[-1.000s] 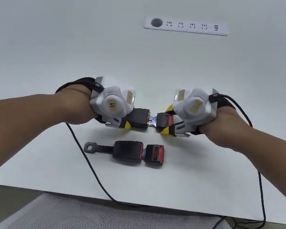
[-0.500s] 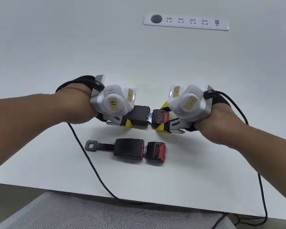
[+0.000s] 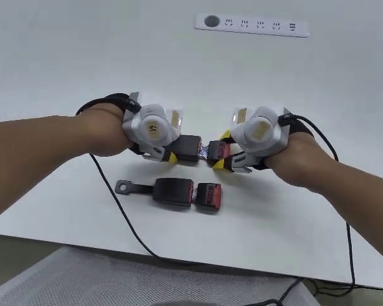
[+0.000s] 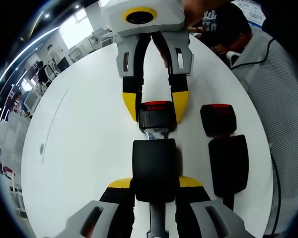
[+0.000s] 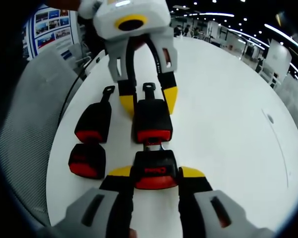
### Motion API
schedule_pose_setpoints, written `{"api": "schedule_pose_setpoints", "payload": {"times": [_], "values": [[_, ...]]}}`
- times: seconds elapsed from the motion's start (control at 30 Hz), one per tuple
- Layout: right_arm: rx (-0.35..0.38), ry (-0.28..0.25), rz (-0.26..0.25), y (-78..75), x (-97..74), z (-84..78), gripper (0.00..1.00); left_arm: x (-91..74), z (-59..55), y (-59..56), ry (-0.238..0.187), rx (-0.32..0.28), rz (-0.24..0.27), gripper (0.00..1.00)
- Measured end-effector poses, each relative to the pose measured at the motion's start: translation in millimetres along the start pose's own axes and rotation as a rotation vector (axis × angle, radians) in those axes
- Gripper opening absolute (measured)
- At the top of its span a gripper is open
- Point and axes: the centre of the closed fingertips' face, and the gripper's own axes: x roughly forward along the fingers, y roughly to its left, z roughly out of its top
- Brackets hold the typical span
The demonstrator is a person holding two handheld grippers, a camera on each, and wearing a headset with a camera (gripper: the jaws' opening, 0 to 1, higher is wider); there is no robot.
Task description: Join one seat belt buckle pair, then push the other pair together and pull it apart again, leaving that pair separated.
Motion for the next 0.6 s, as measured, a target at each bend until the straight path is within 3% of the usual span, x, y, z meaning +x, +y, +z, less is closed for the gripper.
{"api": "schedule_pose_setpoints", "payload": {"times": [0.13,0.3,0.6], "values": [[0.030,-0.021,0.011,0.2,-4.1,-1.7,0.34,-0.3,0.3,-0.6,-0.009,-0.006,-0.003,0.32],[0.000,-0.003,0.007,0.1,-3.5,-2.0,0.34,0.0,0.3,-0.6,-0.009,-0.004,-0.011,0.32],[0.023,0.010,-0.009,-0.9,-28.0,-36.9,0.34,-0.3,0.7,-1.7,-0.005,-0.007,0.000,0.32]]}}
